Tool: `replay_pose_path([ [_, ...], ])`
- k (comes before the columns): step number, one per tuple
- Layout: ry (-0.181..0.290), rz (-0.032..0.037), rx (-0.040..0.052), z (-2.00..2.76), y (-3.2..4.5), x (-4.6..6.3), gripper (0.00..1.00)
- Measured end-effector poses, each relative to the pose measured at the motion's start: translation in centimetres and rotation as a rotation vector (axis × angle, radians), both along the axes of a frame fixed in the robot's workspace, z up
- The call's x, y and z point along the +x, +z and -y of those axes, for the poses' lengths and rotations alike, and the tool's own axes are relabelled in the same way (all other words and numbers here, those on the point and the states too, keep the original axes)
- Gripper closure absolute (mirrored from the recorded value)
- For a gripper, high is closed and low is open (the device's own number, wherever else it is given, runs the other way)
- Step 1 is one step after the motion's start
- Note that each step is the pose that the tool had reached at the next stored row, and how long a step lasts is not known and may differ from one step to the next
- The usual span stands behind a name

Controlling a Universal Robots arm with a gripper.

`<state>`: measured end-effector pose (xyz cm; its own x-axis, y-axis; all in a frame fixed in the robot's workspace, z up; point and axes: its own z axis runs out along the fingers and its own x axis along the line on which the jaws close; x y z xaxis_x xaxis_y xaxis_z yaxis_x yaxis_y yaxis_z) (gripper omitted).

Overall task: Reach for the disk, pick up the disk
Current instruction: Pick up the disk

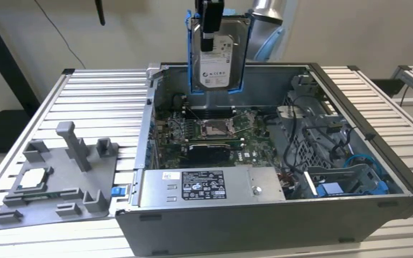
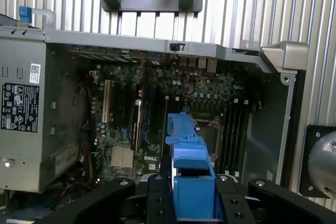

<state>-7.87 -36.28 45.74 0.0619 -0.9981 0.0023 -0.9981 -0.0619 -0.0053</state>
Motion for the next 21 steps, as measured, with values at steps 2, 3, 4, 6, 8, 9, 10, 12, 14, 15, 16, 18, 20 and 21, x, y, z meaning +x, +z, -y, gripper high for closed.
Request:
replay_pose_path([
  [2, 0.0, 0.0, -0.0001, 0.0, 0.0, 0.4, 1.0],
  [3, 0.0, -0.0001, -0.0003, 0.0, 0.0, 0.5, 1.0],
  [4, 0.0, -0.0001, -0.0006, 0.0, 0.0, 0.7, 1.0],
  [6, 0.0, -0.0008, -0.0011, 0.0, 0.0, 0.9, 1.0],
  [8, 0.0, -0.0026, -0.0012, 0.0, 0.03, 1.2, 1.0],
  [9, 0.0, -0.0032, -0.0012, 0.0, 0.1, 1.2, 1.0],
  [10, 0.0, -0.0035, -0.001, 0.0, 0.28, 1.3, 1.0],
  [12, 0.0, -0.0043, -0.0011, 0.0, 0.85, 1.4, 1.0],
  [14, 0.0, -0.005, -0.0011, 0.0, 1.44, 1.5, 1.0],
  [15, 0.0, -0.0055, -0.0011, 0.0, 1.76, 1.5, 1.0],
  [16, 0.0, -0.0061, -0.0011, 0.0, 2.05, 1.6, 1.0],
  [18, 0.0, -0.0076, -0.0012, 0.0, 2.65, 1.7, 1.0],
  [20, 0.0, -0.009, -0.0011, 0.0, 3.01, 1.8, 1.0],
  [21, 0.0, -0.0097, -0.0011, 0.0, 3.09, 1.8, 1.0],
])
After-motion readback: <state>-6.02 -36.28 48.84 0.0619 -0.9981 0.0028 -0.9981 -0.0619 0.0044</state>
